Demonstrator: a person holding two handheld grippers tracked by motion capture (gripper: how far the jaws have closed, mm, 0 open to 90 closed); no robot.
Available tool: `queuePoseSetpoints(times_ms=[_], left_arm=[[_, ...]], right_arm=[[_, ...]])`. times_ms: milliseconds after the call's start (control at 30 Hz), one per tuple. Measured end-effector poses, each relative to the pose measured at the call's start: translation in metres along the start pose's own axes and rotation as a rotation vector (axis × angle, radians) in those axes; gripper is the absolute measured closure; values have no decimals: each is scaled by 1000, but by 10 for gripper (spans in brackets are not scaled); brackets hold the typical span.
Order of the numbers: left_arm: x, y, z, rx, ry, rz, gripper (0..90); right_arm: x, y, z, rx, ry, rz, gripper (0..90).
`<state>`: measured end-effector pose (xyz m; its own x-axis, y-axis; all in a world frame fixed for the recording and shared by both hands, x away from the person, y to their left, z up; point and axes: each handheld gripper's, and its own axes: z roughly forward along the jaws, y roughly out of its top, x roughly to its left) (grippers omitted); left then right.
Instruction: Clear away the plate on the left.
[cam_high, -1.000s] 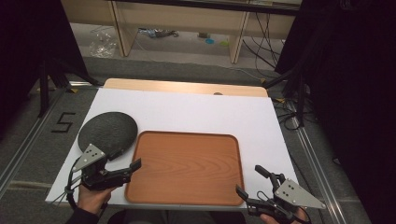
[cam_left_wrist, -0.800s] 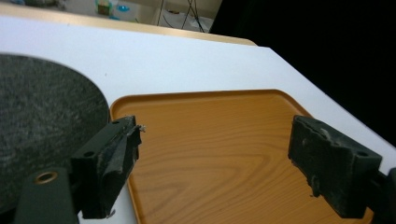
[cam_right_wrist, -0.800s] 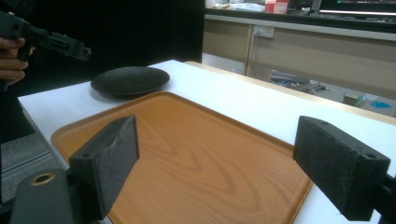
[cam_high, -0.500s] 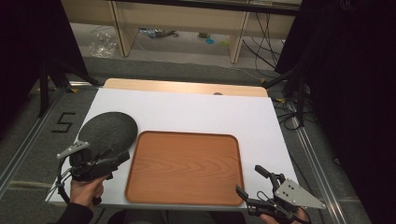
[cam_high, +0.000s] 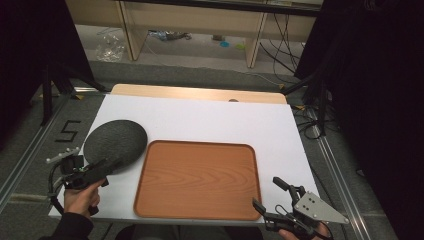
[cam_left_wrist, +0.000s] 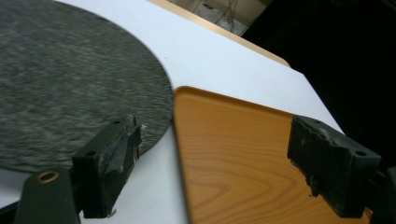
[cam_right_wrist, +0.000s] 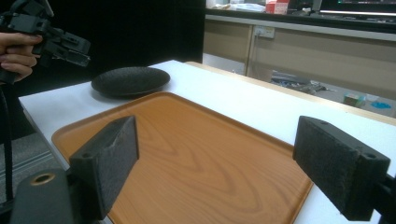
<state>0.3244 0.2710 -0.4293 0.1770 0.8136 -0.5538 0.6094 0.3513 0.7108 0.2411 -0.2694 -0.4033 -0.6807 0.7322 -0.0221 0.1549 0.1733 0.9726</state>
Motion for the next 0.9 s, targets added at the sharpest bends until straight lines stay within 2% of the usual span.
queuePoseSetpoints(times_ms=[267,367,467,567,700,733,767,800,900], left_arm=[[28,2,0,-2,16,-176,177],[33,2,0,1,25,-216,181],[37,1,2,21,43,-237,189],[44,0,2,26,36,-277,191],[55,0,1,20,52,-355,199],[55,0,1,20,52,-355,201],[58,0,0,19,50,-374,201],[63,0,1,15,50,-413,207],[68,0,1,11,46,-442,210]], right_arm=[[0,0,0,-2,3,1,154],[0,0,0,-2,3,0,153],[0,0,0,-1,3,1,154],[0,0,0,-2,2,1,154],[0,0,0,0,1,-1,154],[0,0,0,0,1,-1,154],[0,0,0,1,2,-1,154],[0,0,0,3,1,-1,154],[0,0,0,1,0,-2,154]])
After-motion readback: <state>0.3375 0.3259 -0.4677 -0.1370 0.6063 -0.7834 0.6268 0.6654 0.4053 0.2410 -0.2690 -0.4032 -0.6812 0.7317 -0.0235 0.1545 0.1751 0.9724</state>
